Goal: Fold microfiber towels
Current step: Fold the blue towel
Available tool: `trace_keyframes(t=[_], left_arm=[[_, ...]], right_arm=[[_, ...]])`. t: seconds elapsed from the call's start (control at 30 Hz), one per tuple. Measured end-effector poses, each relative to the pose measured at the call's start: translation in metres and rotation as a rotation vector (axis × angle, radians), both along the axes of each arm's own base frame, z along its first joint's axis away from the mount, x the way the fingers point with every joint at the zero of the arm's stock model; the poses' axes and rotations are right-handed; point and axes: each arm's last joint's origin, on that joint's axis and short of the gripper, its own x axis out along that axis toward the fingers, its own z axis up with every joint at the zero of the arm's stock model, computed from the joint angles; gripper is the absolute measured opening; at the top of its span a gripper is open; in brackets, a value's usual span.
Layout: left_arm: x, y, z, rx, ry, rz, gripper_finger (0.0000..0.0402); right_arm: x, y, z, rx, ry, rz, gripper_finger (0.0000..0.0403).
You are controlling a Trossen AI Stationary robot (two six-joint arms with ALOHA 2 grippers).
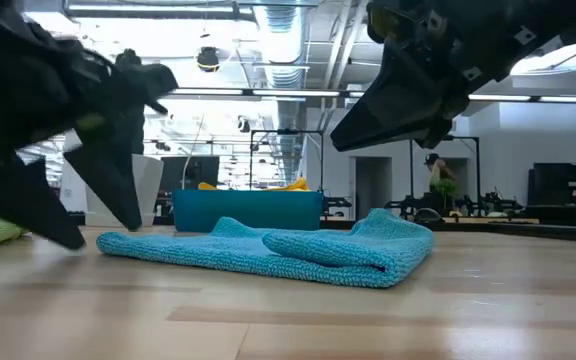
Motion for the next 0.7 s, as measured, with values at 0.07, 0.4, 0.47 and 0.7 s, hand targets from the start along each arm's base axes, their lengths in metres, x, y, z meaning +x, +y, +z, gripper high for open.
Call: trace_keyframes(t=[0.07,0.4,0.47,0.7], left_arm=[[0.001,0.003,-0.004,-0.007,-0.009,-0.021,0.0216],[0.01,0.016,-0.011,-0.047,0.044,-0.095,0.0131],[0.013,0.017,-0.011,-0.048,0.037,-0.103,0.0098],[0.02,0.014,0.0,-0.049,0.045,-0.096,0.0009]], right_arm=[[0.0,0.0,0.0,0.0,0.0,0.0,0.0082],[0.0,0.0,0.0,0.013,0.002,-0.005,0.0082],[-0.001,0.002,-0.001,0.027,0.007,-0.014,0.0082],[-0.014,0.011,0.018,0.055,-0.023,0.006,0.0082]])
